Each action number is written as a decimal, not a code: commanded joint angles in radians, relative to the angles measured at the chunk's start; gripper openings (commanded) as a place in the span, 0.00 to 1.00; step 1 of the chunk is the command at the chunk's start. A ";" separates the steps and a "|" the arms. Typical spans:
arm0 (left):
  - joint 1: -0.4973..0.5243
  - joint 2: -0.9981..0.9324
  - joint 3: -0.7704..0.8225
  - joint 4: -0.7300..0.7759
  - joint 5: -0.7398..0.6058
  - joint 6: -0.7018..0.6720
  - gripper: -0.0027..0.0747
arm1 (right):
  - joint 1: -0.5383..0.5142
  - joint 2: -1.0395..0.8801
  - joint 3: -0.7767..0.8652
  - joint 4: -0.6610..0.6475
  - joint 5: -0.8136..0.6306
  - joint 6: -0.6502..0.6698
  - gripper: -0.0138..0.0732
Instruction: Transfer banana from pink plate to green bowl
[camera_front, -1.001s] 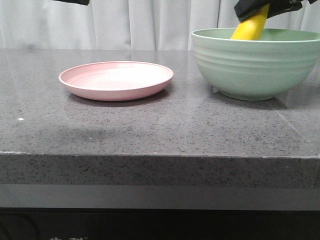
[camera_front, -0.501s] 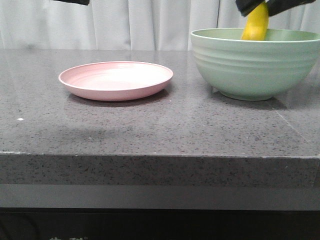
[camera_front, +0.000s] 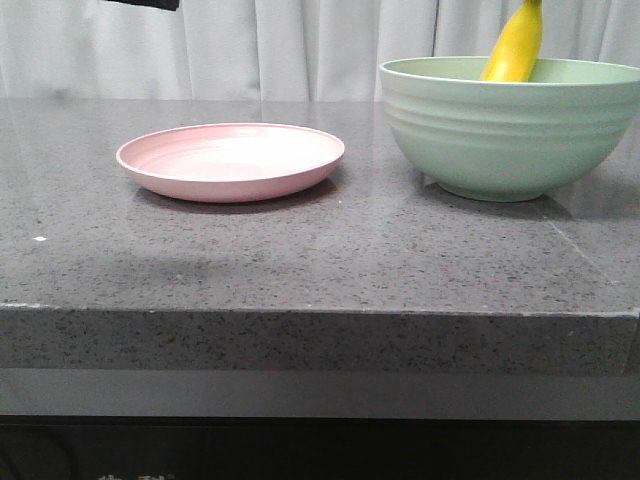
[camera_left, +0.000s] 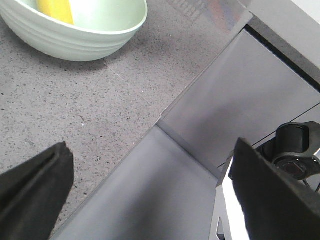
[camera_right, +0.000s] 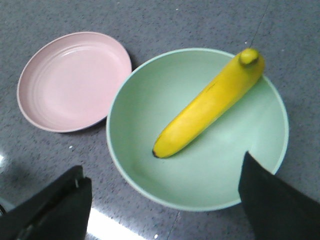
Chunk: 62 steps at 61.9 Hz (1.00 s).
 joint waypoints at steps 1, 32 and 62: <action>-0.007 -0.020 -0.029 -0.058 -0.006 0.001 0.83 | 0.048 -0.083 0.030 -0.061 -0.028 0.064 0.85; -0.007 -0.020 -0.029 -0.058 -0.006 0.001 0.83 | 0.129 -0.450 0.427 -0.264 -0.101 0.282 0.84; -0.007 -0.020 -0.029 -0.059 -0.006 0.001 0.83 | 0.129 -0.644 0.565 -0.264 -0.192 0.283 0.84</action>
